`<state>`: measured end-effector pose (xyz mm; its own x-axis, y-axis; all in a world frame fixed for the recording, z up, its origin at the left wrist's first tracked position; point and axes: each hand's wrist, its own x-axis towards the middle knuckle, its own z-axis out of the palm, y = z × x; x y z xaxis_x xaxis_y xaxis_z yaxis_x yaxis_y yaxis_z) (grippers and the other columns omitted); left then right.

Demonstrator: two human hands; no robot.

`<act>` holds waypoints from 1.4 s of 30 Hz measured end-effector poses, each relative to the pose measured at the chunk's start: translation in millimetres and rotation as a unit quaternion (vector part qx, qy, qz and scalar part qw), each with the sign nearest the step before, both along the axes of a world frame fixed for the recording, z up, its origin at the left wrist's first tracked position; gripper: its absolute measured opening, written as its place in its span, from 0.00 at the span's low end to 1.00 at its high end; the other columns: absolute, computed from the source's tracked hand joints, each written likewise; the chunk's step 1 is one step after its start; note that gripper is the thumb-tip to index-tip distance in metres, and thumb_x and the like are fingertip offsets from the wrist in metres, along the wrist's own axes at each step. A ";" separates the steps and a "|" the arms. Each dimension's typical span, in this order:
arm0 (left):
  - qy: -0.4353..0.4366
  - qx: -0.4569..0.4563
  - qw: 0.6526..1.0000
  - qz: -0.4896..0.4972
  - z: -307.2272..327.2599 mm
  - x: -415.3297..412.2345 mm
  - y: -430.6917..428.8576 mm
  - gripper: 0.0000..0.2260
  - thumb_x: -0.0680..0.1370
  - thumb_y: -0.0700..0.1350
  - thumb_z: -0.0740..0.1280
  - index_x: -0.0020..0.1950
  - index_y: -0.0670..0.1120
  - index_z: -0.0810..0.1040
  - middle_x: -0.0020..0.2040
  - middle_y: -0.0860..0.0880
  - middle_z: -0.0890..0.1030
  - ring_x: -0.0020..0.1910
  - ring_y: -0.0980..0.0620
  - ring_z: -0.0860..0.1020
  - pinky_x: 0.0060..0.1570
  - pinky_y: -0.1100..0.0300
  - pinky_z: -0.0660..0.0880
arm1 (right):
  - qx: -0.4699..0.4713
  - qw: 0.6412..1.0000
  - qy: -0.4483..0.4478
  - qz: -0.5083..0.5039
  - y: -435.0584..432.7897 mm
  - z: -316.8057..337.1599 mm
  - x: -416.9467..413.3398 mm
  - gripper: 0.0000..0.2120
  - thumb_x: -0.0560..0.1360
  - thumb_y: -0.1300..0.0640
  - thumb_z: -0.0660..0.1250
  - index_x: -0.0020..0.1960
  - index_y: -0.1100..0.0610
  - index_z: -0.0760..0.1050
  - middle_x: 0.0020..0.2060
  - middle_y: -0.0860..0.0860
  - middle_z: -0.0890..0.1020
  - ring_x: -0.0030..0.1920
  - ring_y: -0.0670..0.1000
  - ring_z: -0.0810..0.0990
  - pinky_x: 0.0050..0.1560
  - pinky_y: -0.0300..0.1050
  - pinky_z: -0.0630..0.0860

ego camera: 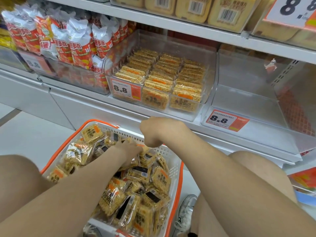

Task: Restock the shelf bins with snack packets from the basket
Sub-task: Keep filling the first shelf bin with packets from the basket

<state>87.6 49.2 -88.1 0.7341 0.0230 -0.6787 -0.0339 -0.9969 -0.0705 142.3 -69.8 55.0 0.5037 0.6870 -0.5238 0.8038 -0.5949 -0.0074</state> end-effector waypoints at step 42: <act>-0.371 -0.622 0.511 0.462 152.1 14.6 -22.6 0.15 0.87 0.54 0.62 0.59 0.47 0.85 0.51 0.45 0.88 0.47 0.48 0.86 0.48 0.49 0.83 | 0.434 0.813 0.257 -0.290 -64.9 68.2 52.5 0.29 0.71 0.65 0.80 0.67 0.51 0.76 0.53 0.60 0.84 0.44 0.59 0.89 0.45 0.56 0.87</act>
<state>102.1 26.7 64.0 0.8663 0.4818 -0.1322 0.0679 0.1485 0.9866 194.8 -134.7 123.2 0.7423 0.6357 -0.2117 0.1476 -0.4634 -0.8738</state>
